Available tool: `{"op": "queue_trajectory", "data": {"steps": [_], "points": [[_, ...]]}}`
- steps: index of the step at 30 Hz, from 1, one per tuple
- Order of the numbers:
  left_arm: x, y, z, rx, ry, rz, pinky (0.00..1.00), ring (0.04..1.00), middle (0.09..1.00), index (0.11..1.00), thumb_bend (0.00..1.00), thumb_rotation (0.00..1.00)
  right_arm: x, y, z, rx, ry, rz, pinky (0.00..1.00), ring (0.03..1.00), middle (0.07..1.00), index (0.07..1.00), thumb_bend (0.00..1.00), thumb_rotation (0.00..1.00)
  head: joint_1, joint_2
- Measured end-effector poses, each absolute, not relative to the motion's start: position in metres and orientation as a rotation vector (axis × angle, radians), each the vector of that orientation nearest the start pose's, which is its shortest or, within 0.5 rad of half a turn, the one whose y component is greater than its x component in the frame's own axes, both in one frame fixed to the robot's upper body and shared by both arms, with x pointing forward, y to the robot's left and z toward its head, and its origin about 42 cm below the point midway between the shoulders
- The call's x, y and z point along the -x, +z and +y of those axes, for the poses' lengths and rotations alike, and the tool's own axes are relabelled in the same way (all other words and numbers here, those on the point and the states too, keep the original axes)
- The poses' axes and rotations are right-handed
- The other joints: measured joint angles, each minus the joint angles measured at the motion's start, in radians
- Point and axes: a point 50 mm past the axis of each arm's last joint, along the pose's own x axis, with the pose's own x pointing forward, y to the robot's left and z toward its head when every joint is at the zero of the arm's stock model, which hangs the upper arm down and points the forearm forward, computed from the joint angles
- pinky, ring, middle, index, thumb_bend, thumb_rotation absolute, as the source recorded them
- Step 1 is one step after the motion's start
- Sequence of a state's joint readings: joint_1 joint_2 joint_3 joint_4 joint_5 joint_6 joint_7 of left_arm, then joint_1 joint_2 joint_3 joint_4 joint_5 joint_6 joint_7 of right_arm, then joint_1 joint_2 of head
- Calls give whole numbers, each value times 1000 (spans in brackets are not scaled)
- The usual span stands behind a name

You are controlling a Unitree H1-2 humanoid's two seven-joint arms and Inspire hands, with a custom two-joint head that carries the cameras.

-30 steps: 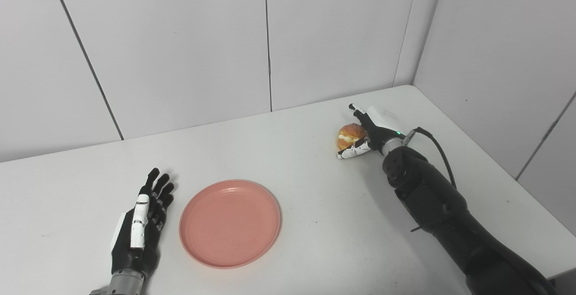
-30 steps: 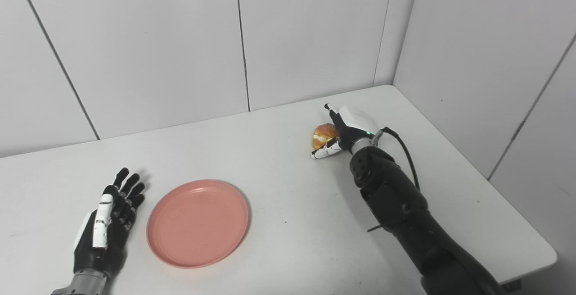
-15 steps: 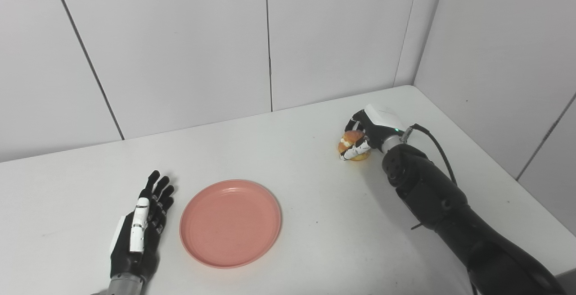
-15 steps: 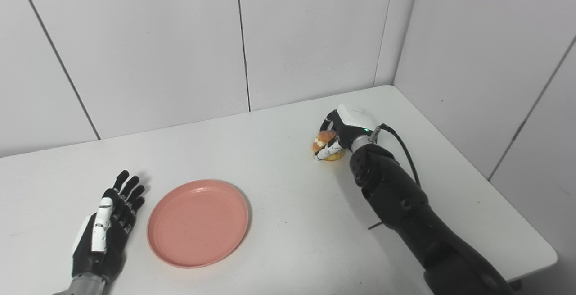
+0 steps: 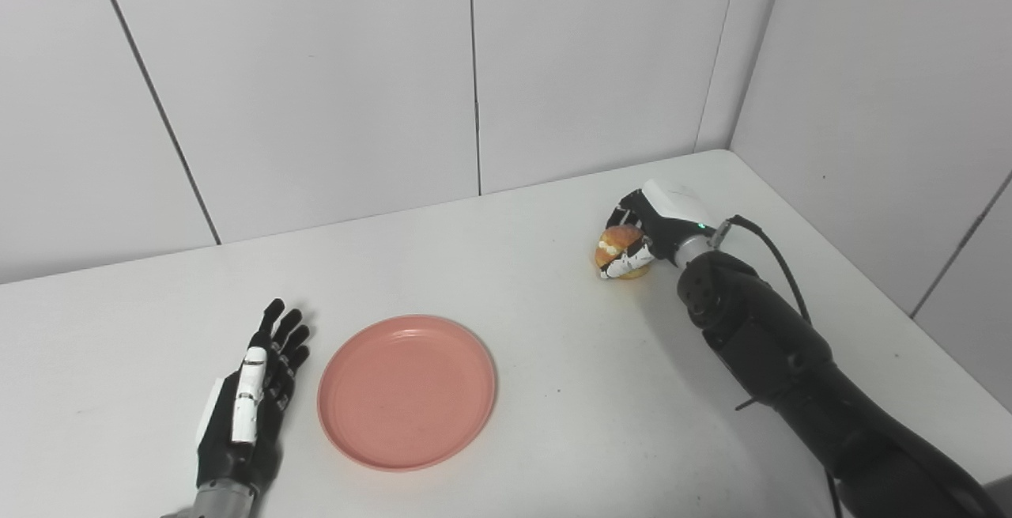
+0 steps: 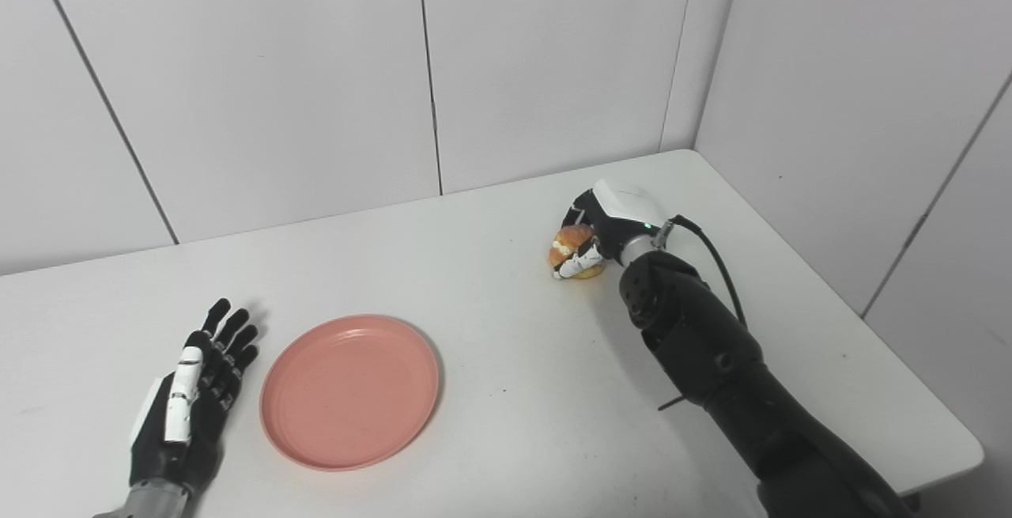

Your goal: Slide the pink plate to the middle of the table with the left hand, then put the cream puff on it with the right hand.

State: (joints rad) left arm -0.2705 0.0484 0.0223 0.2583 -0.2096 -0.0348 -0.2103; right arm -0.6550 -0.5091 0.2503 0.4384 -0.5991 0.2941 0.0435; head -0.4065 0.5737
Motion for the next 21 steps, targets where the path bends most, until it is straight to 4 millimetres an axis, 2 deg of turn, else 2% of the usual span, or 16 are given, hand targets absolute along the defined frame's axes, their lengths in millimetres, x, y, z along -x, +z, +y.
{"op": "queue_trajectory", "data": {"steps": [3, 8, 14, 18, 21], "points": [[-369, 114, 202, 155, -238, -53, 974, 955, 959, 954, 419, 1000, -473, 249, -327, 1194, -80, 22, 338, 381, 481, 549, 510, 0, 8, 2], [-368, 114, 198, 143, -233, -53, 956, 944, 948, 944, 425, 1000, -467, 272, -317, 1211, -86, -43, 377, 401, 495, 528, 515, 0, 43, 8], [-365, 114, 194, 137, -217, -55, 946, 945, 949, 945, 422, 1000, -455, 300, -296, 1211, -45, -140, 366, 394, 486, 539, 513, 0, 78, 17], [-362, 114, 189, 135, -206, -55, 941, 941, 944, 939, 421, 1000, -449, 310, -288, 1205, -27, -167, 365, 387, 486, 544, 512, 0, 104, 20], [-361, 113, 188, 129, -192, -54, 940, 938, 941, 934, 416, 1000, -444, 316, -280, 1204, 2, -185, 361, 380, 491, 554, 509, 0, 150, 28]]}}
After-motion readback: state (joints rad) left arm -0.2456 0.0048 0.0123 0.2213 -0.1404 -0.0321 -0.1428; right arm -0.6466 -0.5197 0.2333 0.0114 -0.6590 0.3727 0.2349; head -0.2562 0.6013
